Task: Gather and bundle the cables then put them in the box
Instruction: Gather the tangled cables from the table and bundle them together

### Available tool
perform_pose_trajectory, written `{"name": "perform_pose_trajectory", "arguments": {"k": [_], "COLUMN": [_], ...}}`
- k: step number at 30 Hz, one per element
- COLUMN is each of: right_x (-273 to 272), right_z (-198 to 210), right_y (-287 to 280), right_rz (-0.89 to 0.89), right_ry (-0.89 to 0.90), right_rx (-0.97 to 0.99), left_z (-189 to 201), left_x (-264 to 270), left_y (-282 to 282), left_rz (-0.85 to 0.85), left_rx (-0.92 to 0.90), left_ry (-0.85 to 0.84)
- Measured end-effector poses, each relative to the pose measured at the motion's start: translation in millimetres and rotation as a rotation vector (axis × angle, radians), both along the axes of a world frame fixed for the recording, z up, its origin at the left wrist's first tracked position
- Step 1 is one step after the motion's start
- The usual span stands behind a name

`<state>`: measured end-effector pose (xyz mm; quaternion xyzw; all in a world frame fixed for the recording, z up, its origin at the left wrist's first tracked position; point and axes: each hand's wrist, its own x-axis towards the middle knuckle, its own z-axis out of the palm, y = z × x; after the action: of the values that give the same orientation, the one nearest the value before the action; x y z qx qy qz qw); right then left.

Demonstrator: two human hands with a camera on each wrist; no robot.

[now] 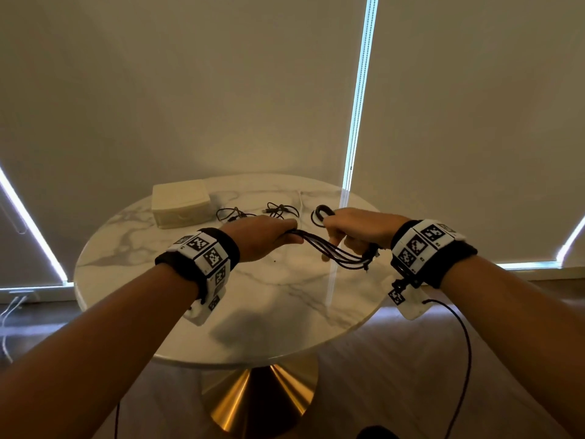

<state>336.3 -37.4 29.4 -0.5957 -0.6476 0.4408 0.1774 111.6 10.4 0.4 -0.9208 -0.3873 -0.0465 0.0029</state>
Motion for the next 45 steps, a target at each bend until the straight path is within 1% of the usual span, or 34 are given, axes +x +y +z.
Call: {"name": "perform_pose_trajectory", "arguments": {"k": [2, 4, 5, 6, 9, 10, 12, 15, 19, 22, 26, 28, 30, 33, 36, 39, 40, 41, 44, 45], "right_x": [-4, -6, -7, -10, -18, -19, -22, -23, -22, -20, -21, -21, -22, -23, -23, -24, -23, -23, -21, -22], "right_z": [2, 1, 0, -1, -9, -14, -23, -27, -23, -22, -23, -23, -23, -23, -21, -22, -24, -25, -29, -31], "right_y": [-3, -3, -2, -1, 3, 4, 5, 2, 1, 1, -4, -7, -7, -5, 0, 2, 2, 2, -2, -3], "right_rz": [0.053, 0.1, 0.117, 0.129, 0.173, 0.175, 0.171, 0.176, 0.222, 0.224, 0.176, 0.155, 0.114, -0.031, -0.217, -0.317, -0.334, -0.343, -0.322, -0.322], "right_ry": [0.054, 0.076, 0.058, 0.013, -0.251, -0.294, -0.28, -0.24, -0.317, -0.25, -0.023, 0.046, 0.063, 0.013, 0.108, 0.216, 0.22, 0.187, -0.02, -0.051], "right_rx": [-0.095, -0.127, -0.126, -0.105, 0.067, 0.094, 0.073, 0.053, 0.146, 0.179, 0.161, 0.169, 0.175, 0.248, 0.302, 0.334, 0.351, 0.373, 0.404, 0.393], "left_z": [5, 9, 11, 12, 16, 17, 19, 18, 10, 7, 7, 7, 5, 2, 2, 4, 5, 6, 4, 2], "left_x": [2, 2, 2, 2, 3, 3, 1, -4, -7, -8, -8, -8, -8, -6, -2, 4, 6, 8, 9, 9], "left_y": [0, -1, -1, -1, -1, 0, 2, 3, -1, -3, -5, -6, -5, -5, -8, -13, -13, -14, -13, -13], "left_rz": [0.007, 0.02, 0.028, 0.038, 0.075, 0.081, 0.087, 0.064, 0.035, 0.011, 0.042, 0.068, 0.079, 0.066, 0.07, 0.098, 0.104, 0.105, 0.083, 0.079], "left_rx": [0.015, 0.03, 0.031, 0.027, 0.018, 0.025, 0.022, -0.032, -0.031, -0.032, 0.016, 0.039, 0.047, 0.002, -0.06, -0.121, -0.133, -0.134, -0.098, -0.09], "left_ry": [-0.014, -0.016, -0.008, 0.004, 0.037, 0.054, 0.075, 0.056, 0.033, -0.038, -0.1, -0.105, -0.116, -0.168, -0.271, -0.338, -0.346, -0.345, -0.316, -0.314]}}
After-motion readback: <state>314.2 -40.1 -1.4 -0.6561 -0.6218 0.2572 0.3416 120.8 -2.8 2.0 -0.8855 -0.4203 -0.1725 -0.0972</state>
